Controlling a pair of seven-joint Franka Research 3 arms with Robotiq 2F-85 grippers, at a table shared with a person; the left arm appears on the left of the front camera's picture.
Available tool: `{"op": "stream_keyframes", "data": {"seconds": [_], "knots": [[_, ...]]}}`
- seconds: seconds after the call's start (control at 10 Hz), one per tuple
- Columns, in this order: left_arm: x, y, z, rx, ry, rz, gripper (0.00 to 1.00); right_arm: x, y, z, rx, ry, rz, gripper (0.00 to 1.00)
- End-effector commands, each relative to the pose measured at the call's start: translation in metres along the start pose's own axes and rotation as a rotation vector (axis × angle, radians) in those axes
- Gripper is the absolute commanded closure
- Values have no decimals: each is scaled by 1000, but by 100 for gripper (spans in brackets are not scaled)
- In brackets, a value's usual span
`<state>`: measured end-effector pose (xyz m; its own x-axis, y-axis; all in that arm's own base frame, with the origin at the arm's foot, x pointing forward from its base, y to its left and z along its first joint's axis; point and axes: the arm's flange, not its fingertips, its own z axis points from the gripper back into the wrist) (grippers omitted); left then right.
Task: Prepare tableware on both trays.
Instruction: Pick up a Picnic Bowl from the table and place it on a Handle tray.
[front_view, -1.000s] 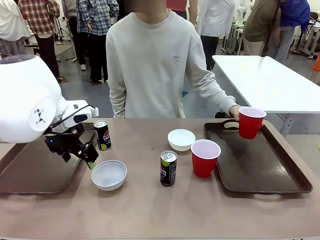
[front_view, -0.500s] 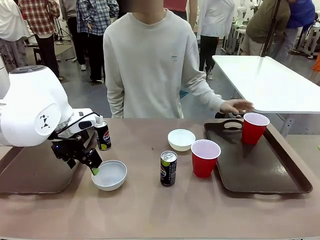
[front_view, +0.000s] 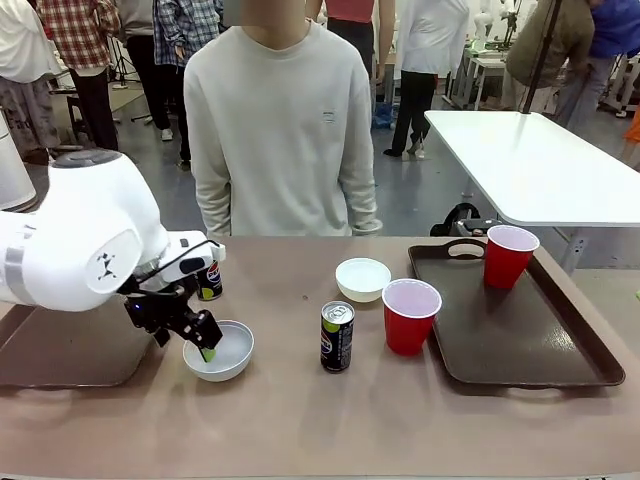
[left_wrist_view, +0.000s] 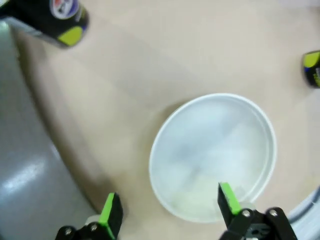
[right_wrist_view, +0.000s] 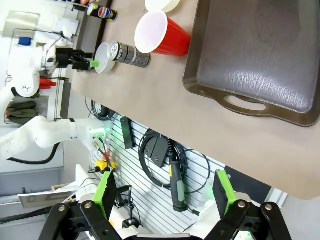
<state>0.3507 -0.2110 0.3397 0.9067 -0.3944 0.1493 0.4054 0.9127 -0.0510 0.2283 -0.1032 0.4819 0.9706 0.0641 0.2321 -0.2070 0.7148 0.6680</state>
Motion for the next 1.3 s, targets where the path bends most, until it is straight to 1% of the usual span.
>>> {"op": "stream_keyframes", "data": {"seconds": [0.0, 0.1, 0.2, 0.3, 0.4, 0.6, 0.7, 1.1, 1.2], "knots": [[14, -4, -17, 12, -6, 23, 54, 0, -1, 0, 6, -1, 1, 0], [19, -3, -18, 30, -8, 33, 54, 0, -1, 0, 6, -1, 1, 0], [23, -1, -17, 45, -13, 35, 100, 0, -1, 0, 6, -1, 1, 0], [25, 3, -20, 45, -17, 51, 59, 0, -1, 0, 6, -1, 1, 0], [26, 6, -21, 43, -20, 64, 100, 0, -1, 0, 6, -1, 1, 0], [29, 7, -17, 45, -33, 72, 100, 0, -1, 0, 6, -1, 1, 0], [28, 8, -17, 46, -30, 73, 62, 0, -1, 0, 6, -1, 1, 0], [28, 9, -15, 58, -17, 74, 98, 0, -1, 0, 6, -1, 1, 0], [29, 9, -12, 61, -15, 76, 100, 0, -1, 0, 6, -1, 1, 0]]}}
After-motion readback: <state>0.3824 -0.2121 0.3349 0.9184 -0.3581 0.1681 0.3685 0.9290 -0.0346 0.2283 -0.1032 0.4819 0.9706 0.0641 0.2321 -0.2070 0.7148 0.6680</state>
